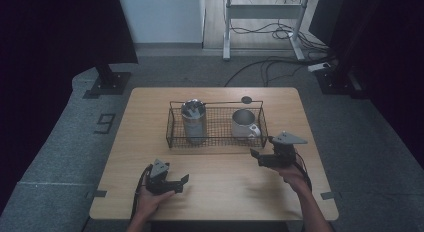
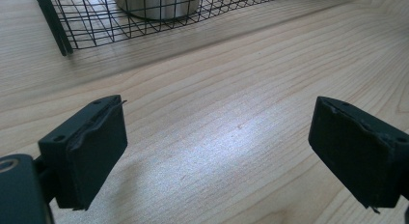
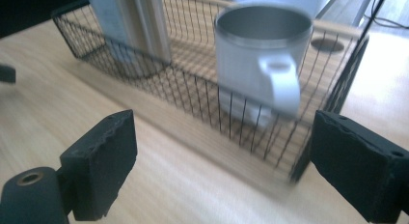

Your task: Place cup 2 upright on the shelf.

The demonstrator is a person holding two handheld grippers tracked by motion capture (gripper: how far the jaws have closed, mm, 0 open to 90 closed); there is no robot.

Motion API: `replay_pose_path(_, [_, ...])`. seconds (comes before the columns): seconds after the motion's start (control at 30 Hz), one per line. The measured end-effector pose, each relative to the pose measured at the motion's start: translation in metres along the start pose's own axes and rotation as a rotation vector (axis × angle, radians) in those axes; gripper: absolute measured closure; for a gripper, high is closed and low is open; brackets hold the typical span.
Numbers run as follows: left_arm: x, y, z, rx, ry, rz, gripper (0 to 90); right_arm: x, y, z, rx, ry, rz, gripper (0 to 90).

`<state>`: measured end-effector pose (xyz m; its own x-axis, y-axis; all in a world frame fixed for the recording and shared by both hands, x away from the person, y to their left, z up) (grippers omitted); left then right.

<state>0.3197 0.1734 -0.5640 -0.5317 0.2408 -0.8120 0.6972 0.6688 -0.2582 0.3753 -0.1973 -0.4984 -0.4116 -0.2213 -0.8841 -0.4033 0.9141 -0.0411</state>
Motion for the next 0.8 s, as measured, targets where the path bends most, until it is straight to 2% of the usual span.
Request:
replay_pose_path(0.23, [0.001,-0.001,0.002,0.001,0.009,0.002,6.5,0.029,-0.001,-0.006,0.002,0.023,0.022,10.6])
replay_pose_path(0.4, [0.001,-0.001,0.003,0.000,0.011,0.002,6.5,0.040,0.000,-0.008,-0.002,0.019,0.043,11.2])
replay_pose_path(0.8, [0.001,-0.002,0.002,-0.001,0.011,0.007,6.5,0.059,0.000,-0.006,0.009,0.059,0.045,11.9])
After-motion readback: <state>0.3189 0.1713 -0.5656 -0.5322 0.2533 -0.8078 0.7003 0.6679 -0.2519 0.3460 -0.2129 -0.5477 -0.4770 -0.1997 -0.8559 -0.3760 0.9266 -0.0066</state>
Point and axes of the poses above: each handheld gripper's, and its own axes: z roughly forward along the jaws, x roughly out of its underside, y roughly to its left, the point moved 4 cm from there along z, roughly forward along the jaws, and after that the axes turned 14 degrees about x, right-handed, at the moved point
